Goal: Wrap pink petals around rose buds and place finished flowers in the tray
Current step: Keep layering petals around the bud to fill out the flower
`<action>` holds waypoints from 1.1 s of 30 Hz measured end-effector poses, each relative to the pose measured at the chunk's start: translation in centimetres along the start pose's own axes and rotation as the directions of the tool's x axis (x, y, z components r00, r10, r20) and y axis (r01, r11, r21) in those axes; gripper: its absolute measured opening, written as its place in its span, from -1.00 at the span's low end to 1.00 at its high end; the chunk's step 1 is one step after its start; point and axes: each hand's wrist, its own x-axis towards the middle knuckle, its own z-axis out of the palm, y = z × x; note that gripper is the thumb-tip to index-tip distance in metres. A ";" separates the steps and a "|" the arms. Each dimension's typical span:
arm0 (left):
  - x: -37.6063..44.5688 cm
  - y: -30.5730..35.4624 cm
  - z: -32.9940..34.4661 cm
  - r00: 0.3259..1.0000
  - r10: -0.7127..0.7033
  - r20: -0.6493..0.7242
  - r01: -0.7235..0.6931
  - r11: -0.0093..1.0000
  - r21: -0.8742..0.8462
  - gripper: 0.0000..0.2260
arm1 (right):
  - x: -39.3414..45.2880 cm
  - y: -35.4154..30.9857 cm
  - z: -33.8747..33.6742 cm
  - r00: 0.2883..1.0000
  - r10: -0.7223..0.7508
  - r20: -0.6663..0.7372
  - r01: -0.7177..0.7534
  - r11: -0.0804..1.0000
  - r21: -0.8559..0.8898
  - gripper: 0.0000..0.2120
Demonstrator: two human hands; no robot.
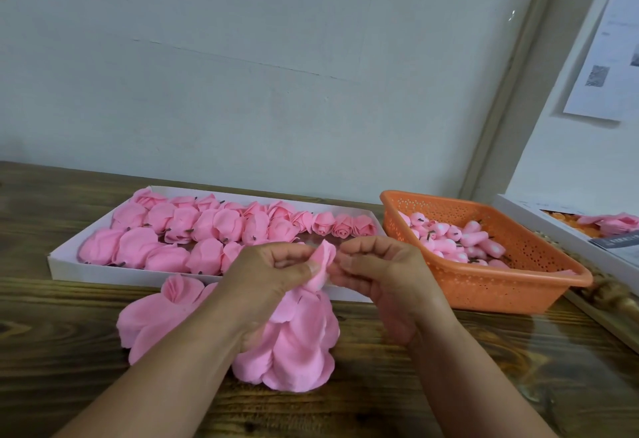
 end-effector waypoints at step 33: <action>-0.2 -0.3 1.3 0.959 -0.282 0.034 0.275 0.893 -0.357 -0.75 | 0.4 0.5 -0.1 0.958 -0.229 -0.171 0.213 0.971 -0.105 -0.73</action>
